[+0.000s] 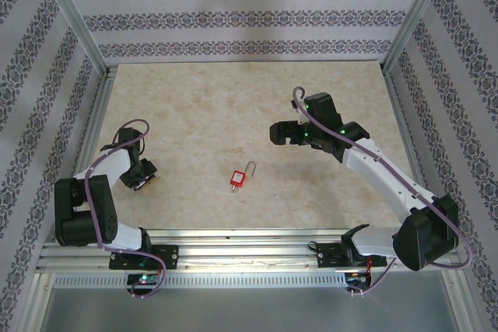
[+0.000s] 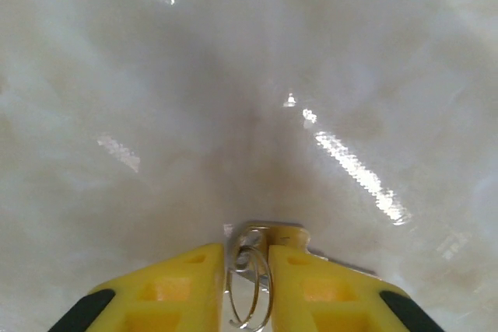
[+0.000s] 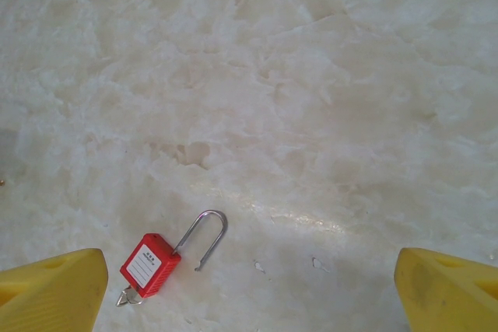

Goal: Unlock with the key

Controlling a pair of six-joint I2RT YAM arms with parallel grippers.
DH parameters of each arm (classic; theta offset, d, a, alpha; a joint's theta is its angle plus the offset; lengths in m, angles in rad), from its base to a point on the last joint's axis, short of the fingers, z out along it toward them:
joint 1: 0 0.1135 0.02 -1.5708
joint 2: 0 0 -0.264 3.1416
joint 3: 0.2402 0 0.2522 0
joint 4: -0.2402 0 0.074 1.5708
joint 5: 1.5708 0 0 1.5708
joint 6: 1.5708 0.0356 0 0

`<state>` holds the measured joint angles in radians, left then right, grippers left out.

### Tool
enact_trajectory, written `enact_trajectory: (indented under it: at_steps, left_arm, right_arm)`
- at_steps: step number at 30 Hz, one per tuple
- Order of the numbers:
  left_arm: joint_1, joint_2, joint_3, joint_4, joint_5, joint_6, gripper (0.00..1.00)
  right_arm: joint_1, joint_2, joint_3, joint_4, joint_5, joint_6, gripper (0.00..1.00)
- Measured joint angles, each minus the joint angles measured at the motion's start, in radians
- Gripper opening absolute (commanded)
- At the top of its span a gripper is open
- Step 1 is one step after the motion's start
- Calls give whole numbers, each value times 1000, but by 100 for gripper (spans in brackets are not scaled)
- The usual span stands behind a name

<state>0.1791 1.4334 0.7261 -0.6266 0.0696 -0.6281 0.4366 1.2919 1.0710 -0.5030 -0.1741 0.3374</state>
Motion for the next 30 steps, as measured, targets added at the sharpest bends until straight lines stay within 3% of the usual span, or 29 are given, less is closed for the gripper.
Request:
enact_trajectory:
  at_steps: [5, 12, 18, 22, 25, 30]
  left_arm:
    - [0, -9, 0, 4, 6, 6, 0]
    - [0, -61, 0, 5, 52, 11, 0]
    - [-17, -273, 1, 72, 206, 5, 0]
    - [-151, -381, 38, 180, 286, -25, 0]
    - [-281, -421, 58, 314, 313, -61, 0]
    - [-441, -386, 101, 491, 320, -76, 0]
  right_arm:
    - [0, 5, 0, 1, 0, 3, 94]
    - [6, 11, 0, 11, -2, 16, 95]
    - [20, 21, 1, 22, -45, 112, 96]
    - [39, 27, -2, 83, -103, 272, 96]
    - [53, 24, -69, 280, -175, 489, 95]
    - [103, 65, -143, 481, -231, 793, 95]
